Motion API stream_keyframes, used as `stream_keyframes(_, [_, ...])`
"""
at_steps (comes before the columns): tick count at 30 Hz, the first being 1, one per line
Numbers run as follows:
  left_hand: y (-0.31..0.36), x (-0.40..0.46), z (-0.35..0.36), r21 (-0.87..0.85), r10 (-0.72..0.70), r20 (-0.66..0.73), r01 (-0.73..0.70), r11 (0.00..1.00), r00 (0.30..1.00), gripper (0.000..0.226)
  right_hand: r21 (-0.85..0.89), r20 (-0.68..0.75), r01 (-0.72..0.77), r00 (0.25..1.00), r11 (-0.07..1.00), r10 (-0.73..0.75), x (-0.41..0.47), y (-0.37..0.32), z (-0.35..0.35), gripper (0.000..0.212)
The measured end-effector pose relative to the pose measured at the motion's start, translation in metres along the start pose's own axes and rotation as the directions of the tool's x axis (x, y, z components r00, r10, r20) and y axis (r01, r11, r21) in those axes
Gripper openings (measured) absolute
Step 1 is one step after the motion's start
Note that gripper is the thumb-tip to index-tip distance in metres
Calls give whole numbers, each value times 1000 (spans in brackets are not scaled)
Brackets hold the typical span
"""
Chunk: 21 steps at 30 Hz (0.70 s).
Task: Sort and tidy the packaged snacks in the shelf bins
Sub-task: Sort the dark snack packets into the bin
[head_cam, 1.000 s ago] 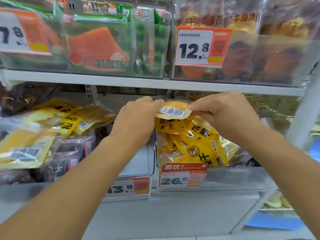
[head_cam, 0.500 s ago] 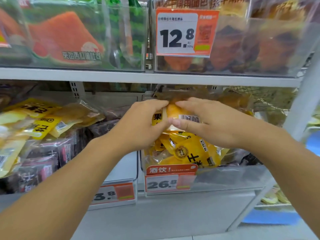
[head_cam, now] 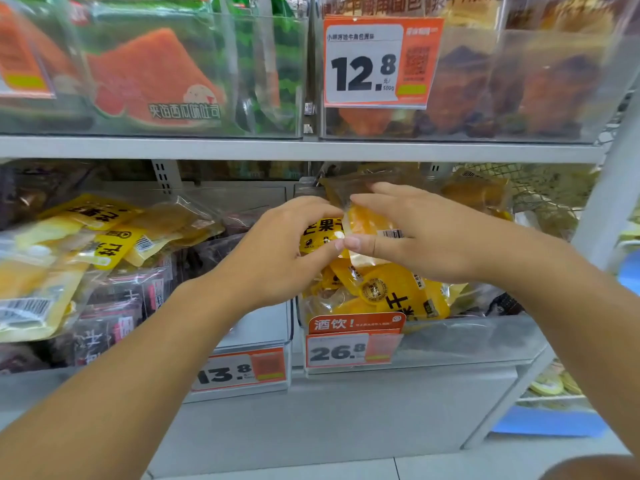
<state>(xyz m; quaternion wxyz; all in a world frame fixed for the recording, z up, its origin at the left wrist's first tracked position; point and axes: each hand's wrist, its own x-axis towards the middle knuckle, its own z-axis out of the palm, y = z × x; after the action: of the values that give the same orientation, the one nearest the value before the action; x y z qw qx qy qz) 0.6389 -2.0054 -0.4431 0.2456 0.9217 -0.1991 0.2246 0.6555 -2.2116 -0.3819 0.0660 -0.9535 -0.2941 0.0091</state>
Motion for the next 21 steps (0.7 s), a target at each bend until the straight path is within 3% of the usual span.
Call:
stream_keyframes(4, [-10,-7,-24,97,-19,-75,26,995,997,29,-53,-174,75,981,996,-83,-2,-16,-2,77])
stream_keyframes(8, [-44,-31,-69,241,-231,-226,284,928,947,28,-123,-201,195,955,973,-217,4,-61,6,51])
stream_keyframes(11, [-71,-55,-89,326,-360,-163,395,859,919,36,-68,-301,249,918,966,-257,18,-95,10,33])
stream_keyframes(13, [-80,-67,-96,396,-415,-117,425,814,902,47,29,-269,303,920,953,-284,38,-118,22,24])
stream_keyframes(15, [-87,-74,-101,487,-449,-65,421,765,891,63,14,-165,253,955,967,-247,64,-136,42,19])
stream_keyframes(18, [-98,-81,-106,570,-503,-58,443,692,862,72,92,-95,73,993,993,-65,104,-151,65,11])
stream_keyframes(21, [-113,-90,-110,569,-535,-87,483,665,840,74,167,-36,5,999,986,1,133,-165,65,27])
